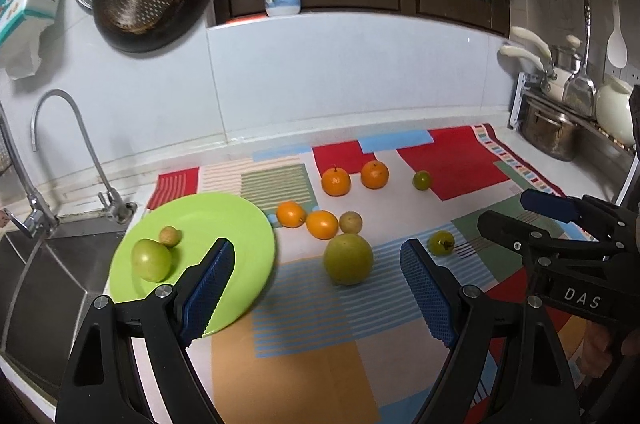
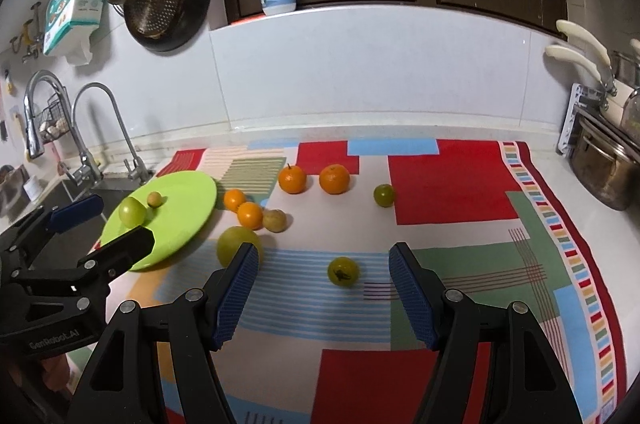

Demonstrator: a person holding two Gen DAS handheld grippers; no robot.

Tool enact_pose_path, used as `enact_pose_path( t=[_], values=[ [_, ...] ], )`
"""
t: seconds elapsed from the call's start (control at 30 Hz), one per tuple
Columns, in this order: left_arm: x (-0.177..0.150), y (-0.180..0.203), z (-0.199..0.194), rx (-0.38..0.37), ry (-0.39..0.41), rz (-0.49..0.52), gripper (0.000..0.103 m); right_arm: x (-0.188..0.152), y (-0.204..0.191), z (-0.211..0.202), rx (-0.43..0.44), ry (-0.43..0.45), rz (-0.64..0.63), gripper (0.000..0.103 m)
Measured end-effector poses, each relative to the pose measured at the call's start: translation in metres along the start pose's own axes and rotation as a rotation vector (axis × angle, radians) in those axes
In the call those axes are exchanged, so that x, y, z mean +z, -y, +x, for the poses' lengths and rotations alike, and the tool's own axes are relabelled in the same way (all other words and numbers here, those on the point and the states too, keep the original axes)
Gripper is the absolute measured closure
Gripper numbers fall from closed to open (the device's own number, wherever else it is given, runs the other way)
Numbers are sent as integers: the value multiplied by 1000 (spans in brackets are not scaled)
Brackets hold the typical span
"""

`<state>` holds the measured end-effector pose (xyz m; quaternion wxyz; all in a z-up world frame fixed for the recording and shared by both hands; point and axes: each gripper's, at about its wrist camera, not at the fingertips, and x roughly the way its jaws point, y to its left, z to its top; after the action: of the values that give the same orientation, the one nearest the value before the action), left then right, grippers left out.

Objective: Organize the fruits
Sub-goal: 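Move both tools back toward the remaining fruits on the cloth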

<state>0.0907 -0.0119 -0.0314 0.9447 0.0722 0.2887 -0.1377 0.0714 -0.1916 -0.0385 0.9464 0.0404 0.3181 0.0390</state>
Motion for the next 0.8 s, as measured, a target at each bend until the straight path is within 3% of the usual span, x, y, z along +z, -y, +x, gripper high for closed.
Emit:
enact_pose_path(
  t=[0.43,0.7,0.8],
  values=[
    [-8,8,52,-44,-101,31,19,-11,17,46,16,-106,34,35],
    [-13,13,82,-68,-161,44,24,-18,23,74,22,-167,45,35],
    [-13,14,91,-80,-177,47,27,-19,24,82,28,-182,47,40]
  ],
)
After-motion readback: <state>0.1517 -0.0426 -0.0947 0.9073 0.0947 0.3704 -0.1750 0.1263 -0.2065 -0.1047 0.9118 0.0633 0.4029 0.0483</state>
